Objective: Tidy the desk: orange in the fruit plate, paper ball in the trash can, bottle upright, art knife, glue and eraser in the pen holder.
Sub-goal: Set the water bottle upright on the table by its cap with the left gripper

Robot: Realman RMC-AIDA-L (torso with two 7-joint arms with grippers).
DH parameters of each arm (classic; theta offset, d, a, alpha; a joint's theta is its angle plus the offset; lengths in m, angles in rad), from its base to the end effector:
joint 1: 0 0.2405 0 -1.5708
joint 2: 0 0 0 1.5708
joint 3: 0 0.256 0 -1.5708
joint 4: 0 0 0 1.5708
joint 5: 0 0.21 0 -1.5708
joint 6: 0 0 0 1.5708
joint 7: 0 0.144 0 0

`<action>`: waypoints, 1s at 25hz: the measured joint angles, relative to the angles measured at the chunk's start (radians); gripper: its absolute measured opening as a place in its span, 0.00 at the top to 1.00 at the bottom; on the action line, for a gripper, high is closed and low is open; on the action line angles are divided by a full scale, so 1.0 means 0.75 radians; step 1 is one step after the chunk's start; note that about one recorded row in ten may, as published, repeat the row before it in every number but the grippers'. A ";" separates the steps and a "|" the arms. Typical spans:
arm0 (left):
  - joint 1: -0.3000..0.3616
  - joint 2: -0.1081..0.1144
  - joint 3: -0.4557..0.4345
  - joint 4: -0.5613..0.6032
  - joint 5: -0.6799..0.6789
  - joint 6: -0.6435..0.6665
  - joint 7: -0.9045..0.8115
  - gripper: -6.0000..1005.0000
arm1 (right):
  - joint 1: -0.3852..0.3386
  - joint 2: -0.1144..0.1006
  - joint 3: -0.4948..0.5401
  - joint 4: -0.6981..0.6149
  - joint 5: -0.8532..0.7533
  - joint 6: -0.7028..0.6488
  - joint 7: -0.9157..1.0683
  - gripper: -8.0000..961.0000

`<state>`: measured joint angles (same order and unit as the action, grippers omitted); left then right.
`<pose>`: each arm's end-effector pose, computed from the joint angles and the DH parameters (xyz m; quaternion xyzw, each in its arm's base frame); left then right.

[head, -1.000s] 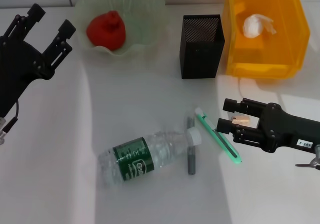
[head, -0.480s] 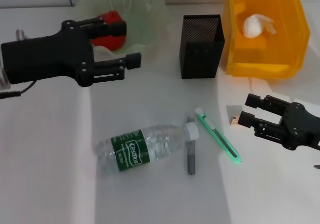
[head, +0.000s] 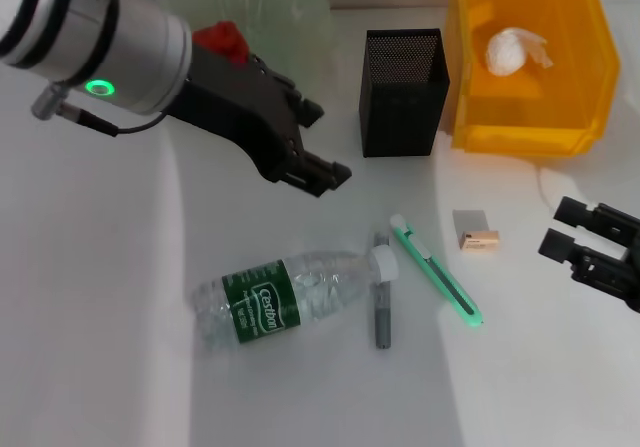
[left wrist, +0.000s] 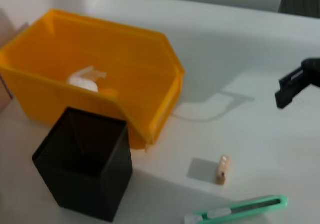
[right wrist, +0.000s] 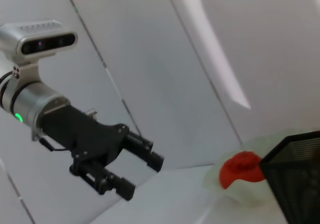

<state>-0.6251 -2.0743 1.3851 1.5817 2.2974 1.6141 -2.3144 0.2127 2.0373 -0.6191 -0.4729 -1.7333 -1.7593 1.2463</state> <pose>-0.0922 0.3392 0.0125 -0.9861 -0.1101 0.0491 0.1142 0.3301 0.2250 0.0209 -0.8451 0.3134 0.3929 0.1822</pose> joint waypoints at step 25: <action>-0.172 -0.008 0.567 -0.290 0.104 -0.335 -0.312 0.29 | -0.031 -0.012 0.022 0.003 -0.002 0.027 -0.003 0.27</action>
<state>-0.7538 -2.0801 1.8101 1.3639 2.3757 1.3628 -2.5487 0.1891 2.0283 -0.6023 -0.4705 -1.7351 -1.7391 1.2440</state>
